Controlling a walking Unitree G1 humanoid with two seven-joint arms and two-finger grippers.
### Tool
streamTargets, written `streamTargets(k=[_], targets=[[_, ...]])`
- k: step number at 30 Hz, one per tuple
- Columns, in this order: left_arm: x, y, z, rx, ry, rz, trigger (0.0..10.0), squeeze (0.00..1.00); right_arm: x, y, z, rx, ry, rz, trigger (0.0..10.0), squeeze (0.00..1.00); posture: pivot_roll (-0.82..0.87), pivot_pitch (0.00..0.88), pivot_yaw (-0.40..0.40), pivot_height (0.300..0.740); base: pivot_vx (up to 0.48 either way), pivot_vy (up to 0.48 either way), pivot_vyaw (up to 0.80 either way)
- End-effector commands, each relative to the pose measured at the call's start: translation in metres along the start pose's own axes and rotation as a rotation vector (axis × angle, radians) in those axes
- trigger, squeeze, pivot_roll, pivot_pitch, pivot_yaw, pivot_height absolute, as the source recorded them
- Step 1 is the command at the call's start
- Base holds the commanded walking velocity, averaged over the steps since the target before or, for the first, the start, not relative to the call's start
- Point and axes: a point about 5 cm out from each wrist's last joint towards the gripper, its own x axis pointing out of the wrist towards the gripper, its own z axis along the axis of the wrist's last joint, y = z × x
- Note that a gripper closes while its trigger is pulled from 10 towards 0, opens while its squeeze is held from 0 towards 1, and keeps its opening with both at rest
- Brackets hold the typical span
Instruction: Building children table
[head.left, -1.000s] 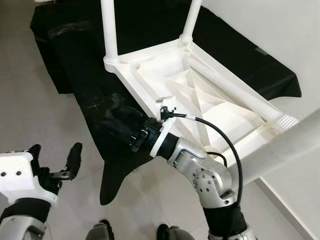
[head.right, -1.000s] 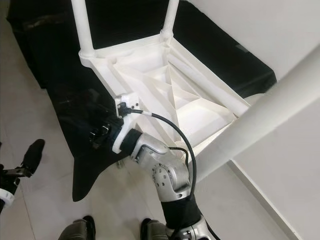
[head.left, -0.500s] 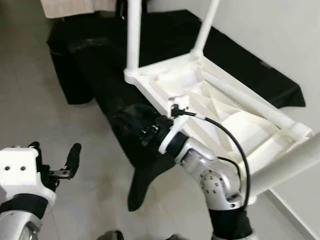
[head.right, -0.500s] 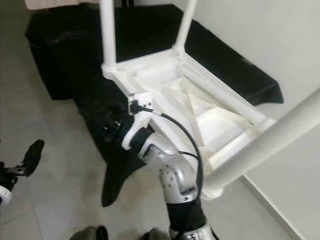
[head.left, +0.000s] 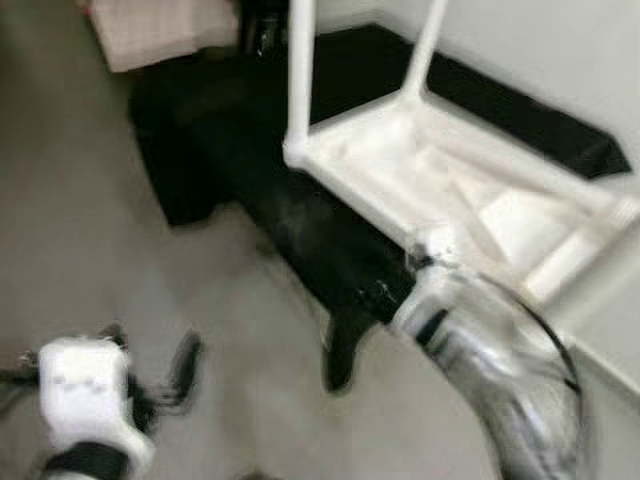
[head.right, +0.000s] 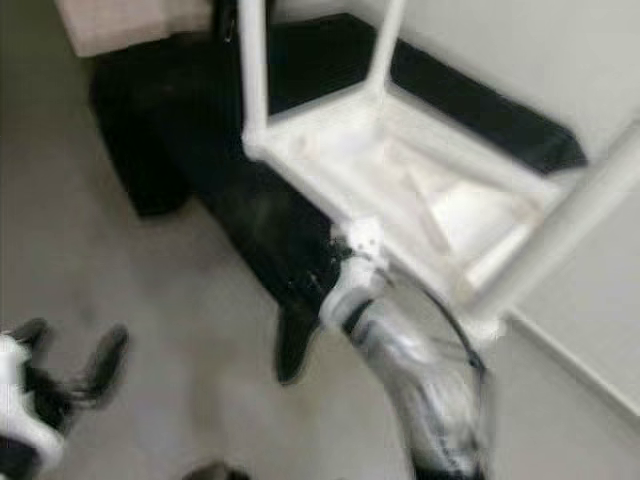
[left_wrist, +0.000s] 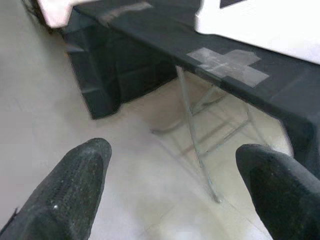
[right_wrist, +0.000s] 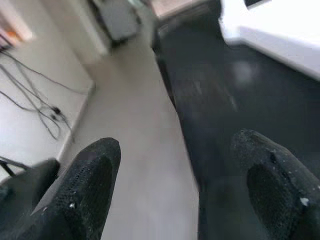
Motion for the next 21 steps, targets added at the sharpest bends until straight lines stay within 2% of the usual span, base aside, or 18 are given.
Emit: streamTargets(k=[1, 5, 12, 21], targets=[[0.000, -0.003, -0.003, -0.001, -0.010, 0.000, 10.0, 0.00, -0.007, 0.000, 0.009, -0.038, -0.029, -0.023, 10.0, 0.00, -0.08, 0.171, -0.059, 0.740, 0.000, 0.000, 0.00], [0.006, -0.002, 0.000, -0.002, -0.033, 0.000, 10.0, 0.00, 0.001, -0.001, 0.012, -0.044, -0.053, -0.037, 10.0, 0.00, -0.07, 0.165, -0.056, 0.740, 0.000, 0.000, 0.00], [0.008, -0.003, 0.001, 0.006, -0.035, -0.025, 10.0, 0.00, 0.007, 0.001, 0.016, -0.045, -0.072, -0.033, 10.0, 0.00, -0.08, 0.165, -0.057, 0.740, 0.000, 0.000, 0.00], [0.010, -0.007, -0.003, -0.020, -0.042, -0.045, 10.0, 0.00, 0.006, 0.002, 0.015, -0.037, -0.063, -0.028, 10.0, 0.00, -0.10, 0.161, -0.060, 0.740, 0.000, -0.409, 0.00]])
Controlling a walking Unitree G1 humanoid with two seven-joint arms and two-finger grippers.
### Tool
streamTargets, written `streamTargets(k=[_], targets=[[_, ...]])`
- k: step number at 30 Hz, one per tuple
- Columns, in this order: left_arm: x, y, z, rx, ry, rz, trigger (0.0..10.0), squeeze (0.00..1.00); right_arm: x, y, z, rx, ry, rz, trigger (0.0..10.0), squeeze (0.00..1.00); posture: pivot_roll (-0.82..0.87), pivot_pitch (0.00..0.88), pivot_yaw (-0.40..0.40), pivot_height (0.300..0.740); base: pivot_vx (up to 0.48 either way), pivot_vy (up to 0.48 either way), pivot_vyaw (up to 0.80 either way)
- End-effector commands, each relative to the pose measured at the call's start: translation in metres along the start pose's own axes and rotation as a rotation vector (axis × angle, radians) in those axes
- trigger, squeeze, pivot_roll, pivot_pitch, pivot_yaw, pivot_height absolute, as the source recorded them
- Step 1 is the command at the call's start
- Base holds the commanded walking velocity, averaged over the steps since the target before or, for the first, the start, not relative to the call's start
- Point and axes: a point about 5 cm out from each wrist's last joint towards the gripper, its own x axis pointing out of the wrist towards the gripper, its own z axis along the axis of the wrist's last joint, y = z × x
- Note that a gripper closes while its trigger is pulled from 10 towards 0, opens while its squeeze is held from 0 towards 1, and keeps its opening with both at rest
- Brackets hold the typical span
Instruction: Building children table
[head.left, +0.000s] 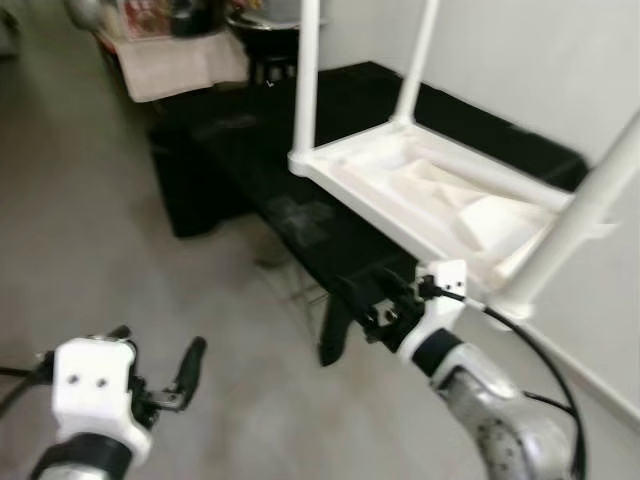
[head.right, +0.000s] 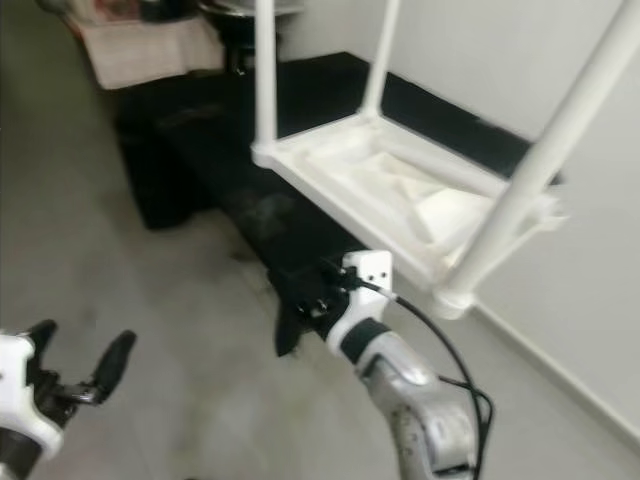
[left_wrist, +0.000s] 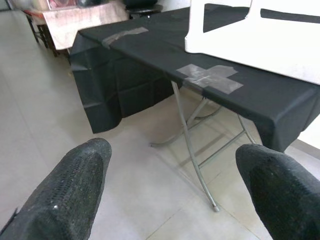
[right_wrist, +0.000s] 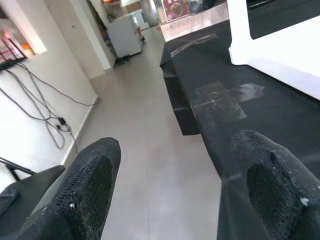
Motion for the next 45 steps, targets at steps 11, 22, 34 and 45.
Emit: streamTargets(k=[11, 22, 34, 45], targets=[[0.001, -0.002, -0.007, -0.021, 0.020, -0.015, 10.0, 0.00, 0.000, 0.000, -0.004, 0.009, 0.031, 0.035, 10.0, 0.00, -0.09, 0.152, -0.065, 0.740, 0.000, -0.465, 0.00], [0.002, -0.003, -0.007, -0.024, 0.017, -0.028, 10.0, 0.00, 0.008, 0.003, 0.003, -0.019, 0.034, 0.130, 10.0, 0.00, -0.08, 0.141, -0.074, 0.740, 0.000, -0.465, 0.00], [0.002, -0.005, -0.007, -0.034, 0.014, -0.034, 10.0, 0.00, -0.019, 0.021, 0.007, -0.030, 0.222, 0.685, 10.0, 0.00, -0.08, 0.144, -0.081, 0.740, 0.000, -0.465, 0.00], [0.003, -0.010, -0.008, -0.057, 0.018, -0.088, 10.0, 0.00, -0.002, -0.032, 0.020, -0.574, 0.448, 0.572, 10.0, 0.00, -0.08, 0.143, -0.079, 0.740, 0.000, -0.295, 0.00]])
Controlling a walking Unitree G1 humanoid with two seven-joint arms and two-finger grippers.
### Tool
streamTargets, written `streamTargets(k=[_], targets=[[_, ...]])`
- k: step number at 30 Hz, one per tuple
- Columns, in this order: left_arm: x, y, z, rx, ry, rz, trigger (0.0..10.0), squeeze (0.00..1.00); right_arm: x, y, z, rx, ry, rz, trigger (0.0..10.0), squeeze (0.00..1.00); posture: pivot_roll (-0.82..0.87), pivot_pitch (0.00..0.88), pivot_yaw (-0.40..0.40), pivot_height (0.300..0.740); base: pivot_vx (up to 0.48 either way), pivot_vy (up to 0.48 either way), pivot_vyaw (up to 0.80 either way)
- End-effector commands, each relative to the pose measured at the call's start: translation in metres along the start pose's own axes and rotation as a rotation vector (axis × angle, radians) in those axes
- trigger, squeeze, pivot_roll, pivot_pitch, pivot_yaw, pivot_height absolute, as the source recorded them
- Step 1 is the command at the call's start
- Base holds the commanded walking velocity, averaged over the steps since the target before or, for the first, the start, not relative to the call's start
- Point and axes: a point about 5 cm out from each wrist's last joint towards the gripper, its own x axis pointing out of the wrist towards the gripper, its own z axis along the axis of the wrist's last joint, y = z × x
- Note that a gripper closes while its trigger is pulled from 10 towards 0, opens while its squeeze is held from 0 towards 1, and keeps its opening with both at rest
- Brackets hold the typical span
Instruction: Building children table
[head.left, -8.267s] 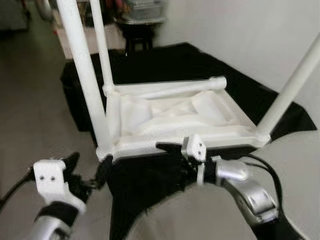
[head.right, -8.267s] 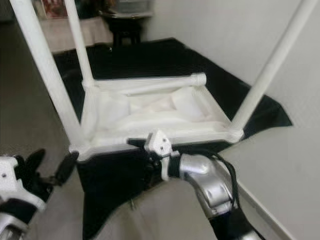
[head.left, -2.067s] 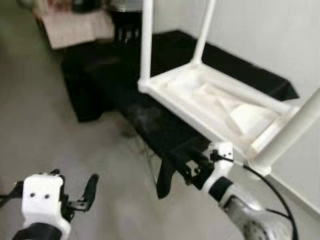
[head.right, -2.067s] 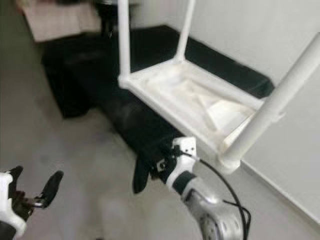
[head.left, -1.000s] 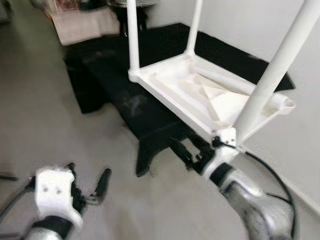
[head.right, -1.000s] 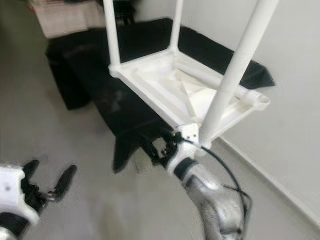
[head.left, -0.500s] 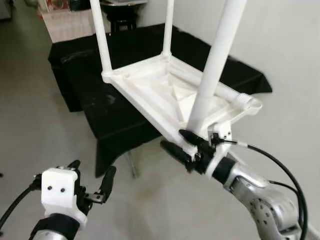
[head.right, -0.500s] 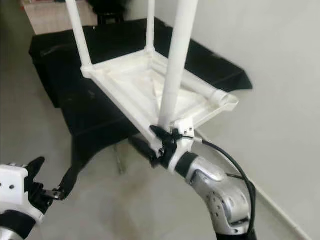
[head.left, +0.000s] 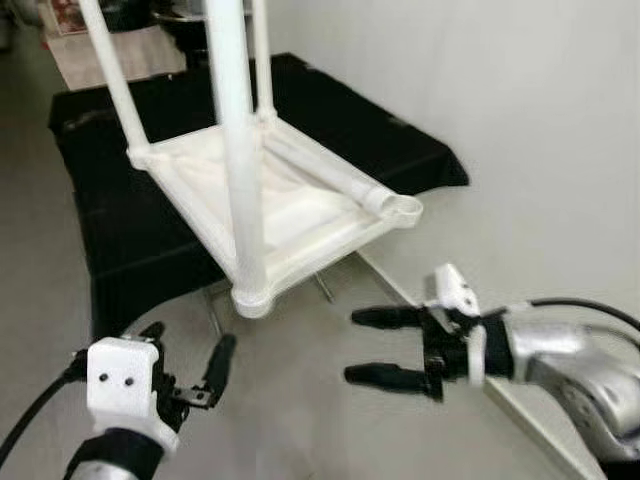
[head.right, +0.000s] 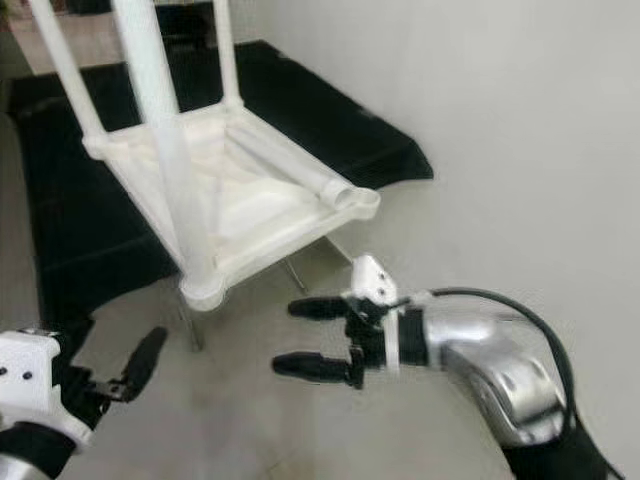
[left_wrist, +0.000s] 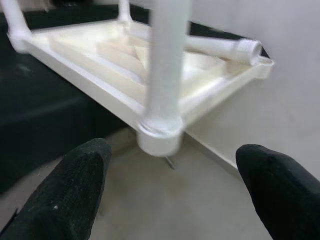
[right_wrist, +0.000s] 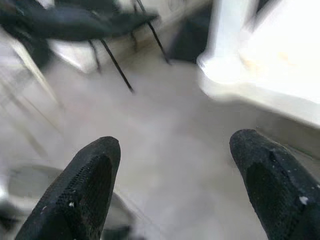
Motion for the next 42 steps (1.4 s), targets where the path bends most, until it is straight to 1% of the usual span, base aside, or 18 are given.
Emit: streamTargets(k=[1, 2, 3, 4, 6, 8, 14, 18, 24, 26, 29, 35, 37, 38, 39, 40, 41, 42], targets=[[0.001, -0.002, -0.004, -0.010, 0.030, -0.041, 10.0, 0.00, 0.007, -0.021, -0.010, -0.118, 0.136, -0.153, 10.0, 0.00, -0.08, 0.143, -0.086, 0.740, 0.000, 0.000, 0.00], [0.001, -0.002, -0.004, -0.010, 0.030, -0.041, 10.0, 0.00, 0.007, -0.021, -0.010, -0.118, 0.136, -0.153, 10.0, 0.00, -0.08, 0.143, -0.086, 0.740, 0.000, 0.000, 0.00], [0.001, -0.005, -0.005, -0.016, 0.037, -0.075, 10.0, 0.00, 0.020, -0.034, -0.004, -0.122, 0.110, -0.263, 10.0, 0.00, -0.09, 0.139, -0.100, 0.740, 0.000, 0.000, 0.00], [0.001, -0.005, -0.005, -0.016, 0.037, -0.075, 10.0, 0.00, 0.020, -0.034, -0.004, -0.122, 0.110, -0.263, 10.0, 0.00, -0.09, 0.139, -0.100, 0.740, 0.000, 0.000, 0.00], [0.001, -0.007, -0.005, -0.016, 0.039, -0.086, 10.0, 0.00, 0.027, -0.037, 0.000, -0.091, 0.068, -0.307, 10.0, 0.00, -0.09, 0.139, -0.100, 0.740, 0.000, 0.000, 0.00], [0.002, -0.009, -0.006, -0.015, 0.042, -0.102, 10.0, 0.00, 0.045, -0.035, 0.001, -0.058, 0.005, -0.398, 10.0, 0.00, -0.10, 0.139, -0.105, 0.740, 0.000, 0.000, 0.00], [0.003, -0.011, -0.006, 0.007, 0.050, -0.139, 10.0, 0.00, 0.056, -0.030, -0.008, -0.064, -0.014, -0.416, 10.0, 0.00, -0.10, 0.139, -0.101, 0.740, 0.000, 0.000, 0.00], [0.007, -0.011, -0.007, 0.017, 0.060, -0.150, 10.0, 0.00, 0.058, -0.036, -0.007, -0.051, -0.036, -0.455, 10.0, 0.00, -0.11, 0.134, -0.099, 0.740, 0.000, 0.000, 0.00], [0.011, -0.013, -0.006, 0.027, 0.057, -0.159, 10.0, 0.00, 0.060, -0.037, -0.008, -0.059, -0.049, -0.480, 10.0, 0.00, -0.11, 0.131, -0.097, 0.740, 0.000, 0.000, 0.00], [0.012, -0.014, -0.005, 0.052, 0.046, -0.156, 10.0, 0.00, 0.060, -0.037, -0.008, -0.042, -0.069, -0.458, 10.0, 0.00, -0.10, 0.130, -0.097, 0.740, 0.000, 0.000, 0.80], [0.013, -0.015, -0.004, 0.060, 0.042, -0.163, 10.0, 0.00, 0.059, -0.039, -0.004, -0.075, -0.070, -0.452, 10.0, 0.00, -0.10, 0.130, -0.096, 0.740, 0.000, 0.000, 0.26], [0.014, -0.018, -0.003, 0.071, 0.045, -0.197, 10.0, 0.00, 0.056, -0.042, -0.001, -0.026, -0.101, -0.396, 10.0, 0.00, -0.10, 0.130, -0.096, 0.740, 0.000, 0.000, 0.00], [0.015, -0.021, -0.001, 0.068, 0.043, -0.223, 10.0, 0.00, 0.056, -0.043, 0.001, -0.080, -0.117, -0.402, 10.0, 0.00, -0.08, 0.130, -0.090, 0.740, 0.000, 0.000, 0.80], [0.015, -0.021, -0.001, 0.068, 0.043, -0.223, 10.0, 0.00, 0.056, -0.043, 0.001, -0.080, -0.117, -0.402, 10.0, 0.00, -0.08, 0.130, -0.090, 0.740, 0.000, 0.000, 0.80], [0.015, -0.024, -0.001, 0.071, 0.045, -0.255, 10.0, 0.00, 0.054, -0.043, 0.003, -0.123, -0.110, -0.374, 10.0, 0.00, -0.08, 0.127, -0.088, 0.740, 0.000, 0.000, 0.00], [0.015, -0.024, -0.001, 0.071, 0.045, -0.255, 10.0, 0.00, 0.054, -0.043, 0.003, -0.123, -0.110, -0.374, 10.0, 0.00, -0.08, 0.127, -0.088, 0.740, 0.000, 0.000, 0.00], [0.016, -0.027, -0.001, 0.074, 0.046, -0.278, 10.0, 0.00, 0.052, -0.043, 0.004, -0.151, -0.103, -0.353, 10.0, 0.00, -0.08, 0.127, -0.088, 0.740, 0.000, 0.000, 0.00], [0.016, -0.030, -0.001, 0.074, 0.051, -0.306, 10.0, 0.00, 0.048, -0.044, 0.007, -0.194, -0.086, -0.310, 10.0, 0.00, -0.08, 0.126, -0.086, 0.740, 0.000, 0.000, 0.00]])
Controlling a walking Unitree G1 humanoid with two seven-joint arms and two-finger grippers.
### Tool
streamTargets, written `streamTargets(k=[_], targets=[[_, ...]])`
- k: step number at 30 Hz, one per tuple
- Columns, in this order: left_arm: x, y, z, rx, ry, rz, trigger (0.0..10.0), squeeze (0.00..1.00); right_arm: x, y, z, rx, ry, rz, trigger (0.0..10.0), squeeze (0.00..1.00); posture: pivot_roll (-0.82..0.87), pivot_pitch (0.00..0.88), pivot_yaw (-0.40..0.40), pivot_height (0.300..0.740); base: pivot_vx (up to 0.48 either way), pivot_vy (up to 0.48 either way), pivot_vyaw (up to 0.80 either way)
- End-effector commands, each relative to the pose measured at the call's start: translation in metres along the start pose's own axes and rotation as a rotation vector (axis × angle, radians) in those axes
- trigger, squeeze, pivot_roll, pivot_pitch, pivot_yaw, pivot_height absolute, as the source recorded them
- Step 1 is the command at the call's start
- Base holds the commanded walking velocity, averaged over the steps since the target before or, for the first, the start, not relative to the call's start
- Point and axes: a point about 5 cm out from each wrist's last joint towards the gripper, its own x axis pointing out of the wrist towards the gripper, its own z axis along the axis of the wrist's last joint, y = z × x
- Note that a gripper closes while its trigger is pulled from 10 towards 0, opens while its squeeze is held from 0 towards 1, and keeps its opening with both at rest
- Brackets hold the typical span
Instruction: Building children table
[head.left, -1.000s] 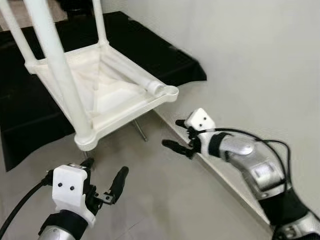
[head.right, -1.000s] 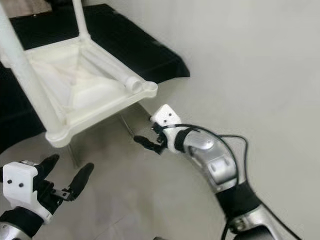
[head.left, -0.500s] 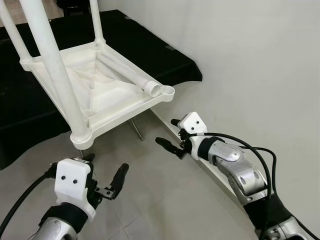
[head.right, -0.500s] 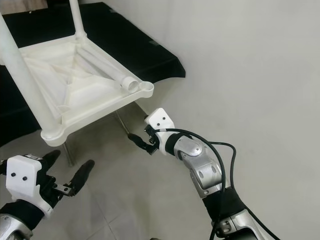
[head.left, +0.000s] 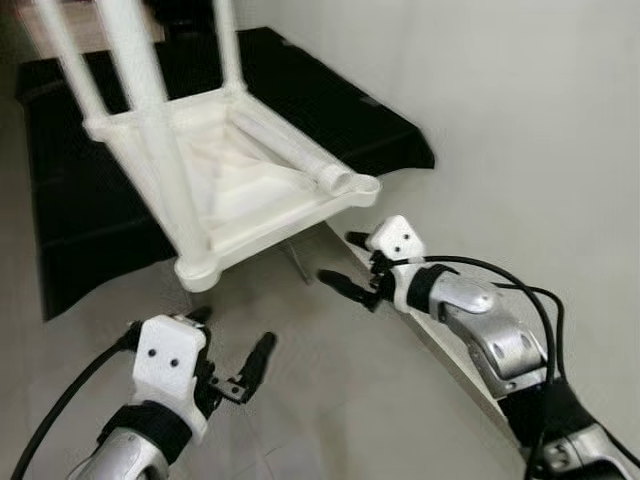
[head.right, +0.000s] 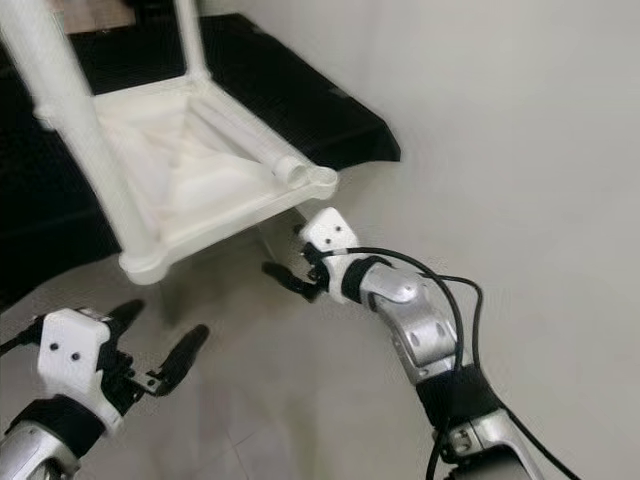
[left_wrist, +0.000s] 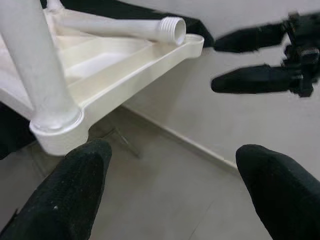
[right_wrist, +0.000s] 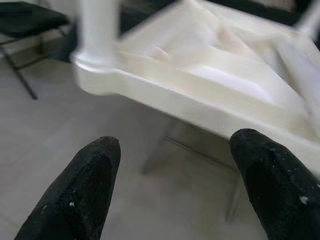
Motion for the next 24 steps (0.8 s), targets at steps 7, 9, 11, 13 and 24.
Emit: streamTargets(k=[7, 9, 11, 13, 24], targets=[[0.000, -0.010, -0.001, 0.004, 0.024, -0.096, 10.0, 0.00, -0.009, -0.006, 0.008, -0.157, 0.033, 0.155, 10.0, 0.00, -0.08, 0.120, -0.091, 0.740, 0.000, 0.000, 0.11], [0.000, -0.010, -0.001, 0.004, 0.024, -0.096, 10.0, 0.00, -0.009, -0.006, 0.008, -0.157, 0.033, 0.155, 10.0, 0.00, -0.08, 0.120, -0.091, 0.740, 0.000, 0.000, 0.80], [0.000, -0.010, -0.001, 0.003, 0.024, -0.096, 10.0, 0.00, -0.007, -0.006, 0.011, -0.146, 0.017, 0.161, 10.0, 0.00, -0.08, 0.117, -0.095, 0.740, 0.131, 0.000, 0.80], [0.000, -0.010, -0.001, 0.002, 0.023, -0.096, 10.0, 0.00, -0.005, -0.007, 0.013, -0.132, 0.004, 0.162, 10.0, 0.00, -0.08, 0.117, -0.095, 0.740, 0.264, 0.000, 0.40], [0.010, -0.009, 0.009, -0.004, -0.018, -0.109, 10.0, 0.00, 0.002, -0.006, 0.004, -0.151, 0.034, 0.058, 10.0, 0.00, -0.09, 0.115, -0.088, 0.740, 0.299, 0.000, 0.00]])
